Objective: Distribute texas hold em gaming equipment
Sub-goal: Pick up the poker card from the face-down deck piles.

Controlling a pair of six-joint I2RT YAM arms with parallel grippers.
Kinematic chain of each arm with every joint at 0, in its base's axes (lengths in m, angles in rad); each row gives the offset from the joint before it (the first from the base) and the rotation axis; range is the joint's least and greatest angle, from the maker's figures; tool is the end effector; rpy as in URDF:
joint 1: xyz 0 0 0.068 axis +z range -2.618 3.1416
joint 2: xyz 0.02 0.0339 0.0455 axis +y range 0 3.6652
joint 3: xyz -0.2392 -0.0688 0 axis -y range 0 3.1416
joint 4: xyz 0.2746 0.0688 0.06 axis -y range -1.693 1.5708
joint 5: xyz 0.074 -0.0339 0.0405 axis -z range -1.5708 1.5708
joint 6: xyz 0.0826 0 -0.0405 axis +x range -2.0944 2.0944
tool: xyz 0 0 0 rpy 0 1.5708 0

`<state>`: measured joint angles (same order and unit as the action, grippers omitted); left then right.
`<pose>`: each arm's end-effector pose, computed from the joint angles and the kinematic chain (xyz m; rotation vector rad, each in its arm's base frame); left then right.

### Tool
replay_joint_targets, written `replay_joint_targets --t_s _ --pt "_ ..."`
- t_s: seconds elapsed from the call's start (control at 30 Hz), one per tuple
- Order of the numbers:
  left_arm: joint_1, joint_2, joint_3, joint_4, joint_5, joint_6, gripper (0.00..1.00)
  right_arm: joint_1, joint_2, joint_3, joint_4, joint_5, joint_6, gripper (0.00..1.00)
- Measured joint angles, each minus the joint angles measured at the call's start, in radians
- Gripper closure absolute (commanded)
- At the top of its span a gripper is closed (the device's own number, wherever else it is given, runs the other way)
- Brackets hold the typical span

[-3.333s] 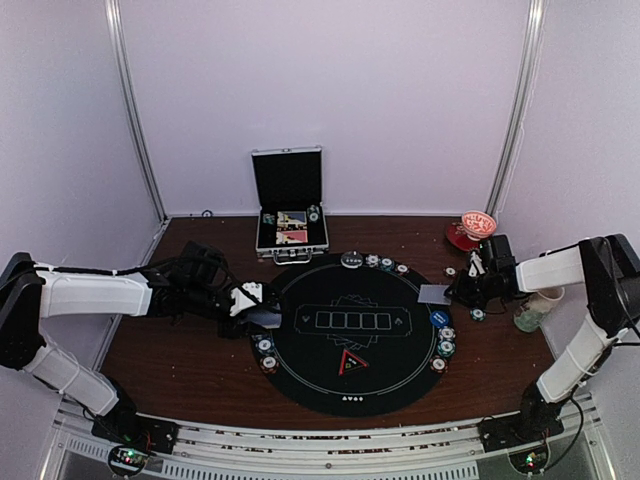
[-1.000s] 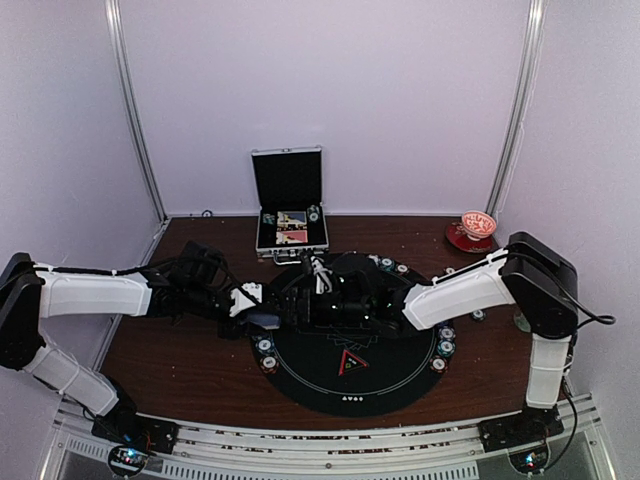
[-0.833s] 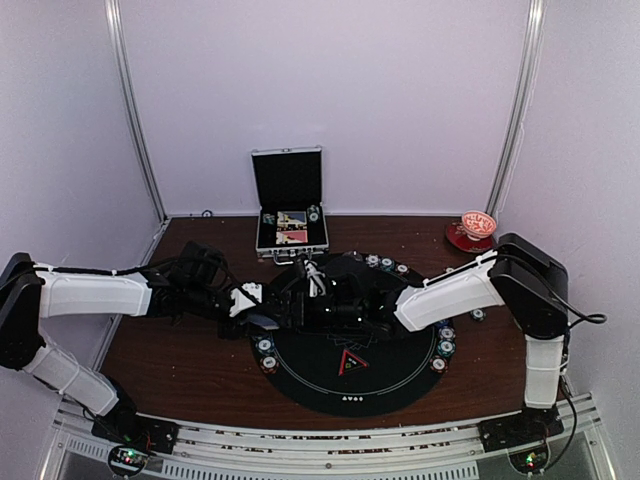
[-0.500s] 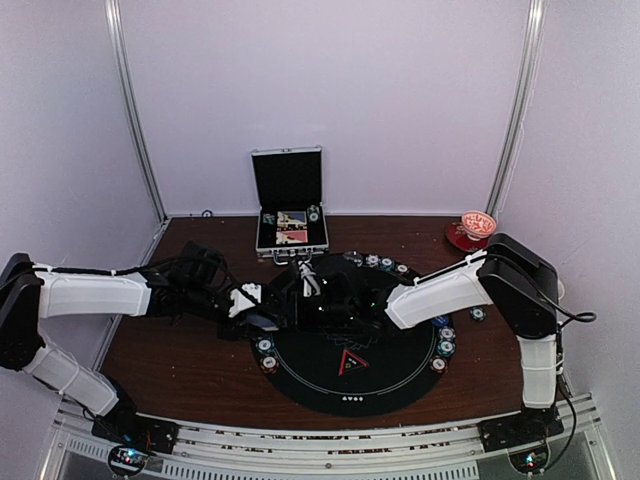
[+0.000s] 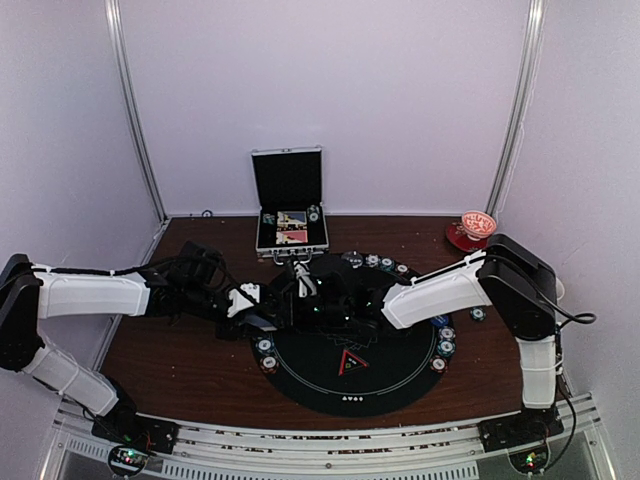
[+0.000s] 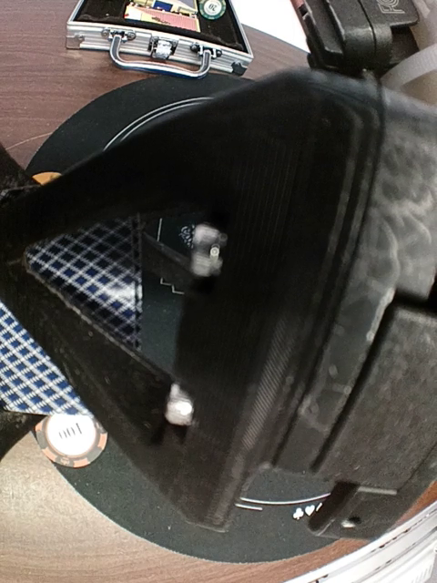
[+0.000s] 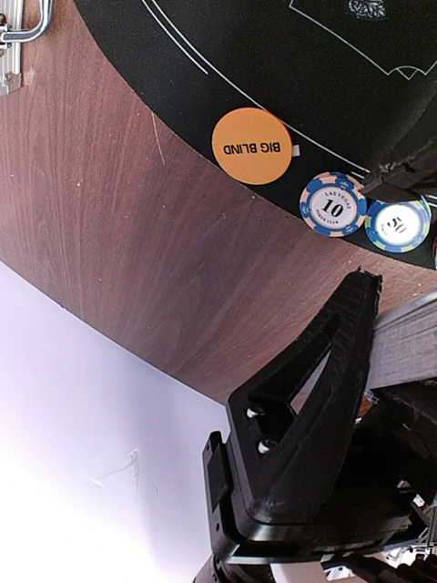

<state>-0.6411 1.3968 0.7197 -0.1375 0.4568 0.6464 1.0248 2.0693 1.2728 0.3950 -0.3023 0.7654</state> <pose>0.2442 -0.2277 0.1160 1.5729 1.7371 -0.5400 0.2438 0.4486 0.1095 -0.5165 2.2041 1.3777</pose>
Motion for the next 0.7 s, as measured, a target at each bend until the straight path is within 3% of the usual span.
replay_joint_targets --t_s 0.23,0.33,0.7 --pt "0.0 0.0 0.0 0.0 0.003 0.0 0.68 -0.002 0.0 -0.01 0.002 -0.005 -0.002 0.28" --pt "0.0 0.0 0.0 0.0 0.005 0.0 0.68 -0.005 0.0 -0.016 0.002 -0.009 -0.003 0.29" --pt "0.0 0.0 0.0 -0.003 -0.005 0.003 0.68 -0.005 -0.001 -0.017 0.022 -0.035 0.003 0.62"
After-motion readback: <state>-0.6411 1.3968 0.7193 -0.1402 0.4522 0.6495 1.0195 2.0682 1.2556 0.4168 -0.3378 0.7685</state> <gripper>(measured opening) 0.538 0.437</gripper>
